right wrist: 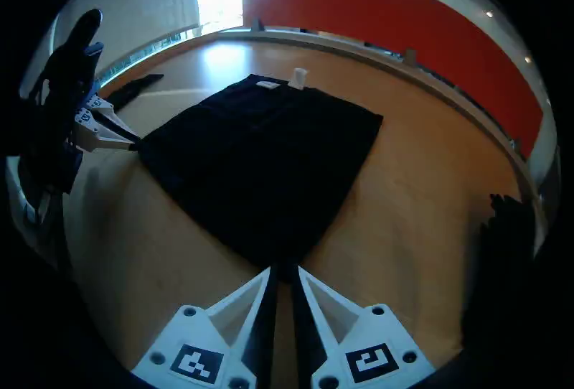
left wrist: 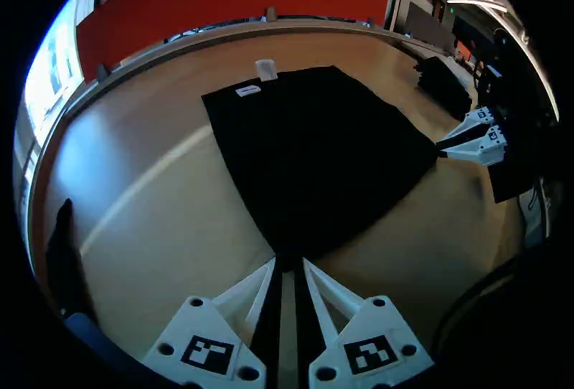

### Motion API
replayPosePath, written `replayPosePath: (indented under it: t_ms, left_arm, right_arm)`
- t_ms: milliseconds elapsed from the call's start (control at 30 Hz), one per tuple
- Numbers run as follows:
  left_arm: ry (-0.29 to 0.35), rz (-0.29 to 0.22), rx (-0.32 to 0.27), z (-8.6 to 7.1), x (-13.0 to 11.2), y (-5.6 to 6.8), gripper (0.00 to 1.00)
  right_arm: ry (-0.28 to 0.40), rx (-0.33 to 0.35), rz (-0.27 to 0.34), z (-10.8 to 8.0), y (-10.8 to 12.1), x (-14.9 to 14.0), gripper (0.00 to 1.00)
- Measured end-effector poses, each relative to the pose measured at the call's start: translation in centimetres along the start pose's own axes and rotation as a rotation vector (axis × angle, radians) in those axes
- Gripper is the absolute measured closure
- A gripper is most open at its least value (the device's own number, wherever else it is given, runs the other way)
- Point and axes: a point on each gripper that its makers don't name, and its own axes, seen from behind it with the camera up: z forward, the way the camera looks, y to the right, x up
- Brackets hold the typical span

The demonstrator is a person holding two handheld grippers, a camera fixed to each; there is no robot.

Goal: Fold towel

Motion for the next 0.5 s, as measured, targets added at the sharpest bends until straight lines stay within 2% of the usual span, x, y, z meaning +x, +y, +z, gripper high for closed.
replayPosePath:
  t_ms: [233, 500]
  left_arm:
    - [0.009, -0.019, -0.002, -0.3, 0.5, -0.1, 0.89]
    - [0.029, -0.044, 0.0, -1.7, 1.8, -0.1, 0.89]
  right_arm:
    - [0.024, 0.006, 0.001, -0.7, 0.1, 1.0, 0.88]
    - [0.068, -0.003, -0.009, -2.2, 0.3, 3.1, 0.88]
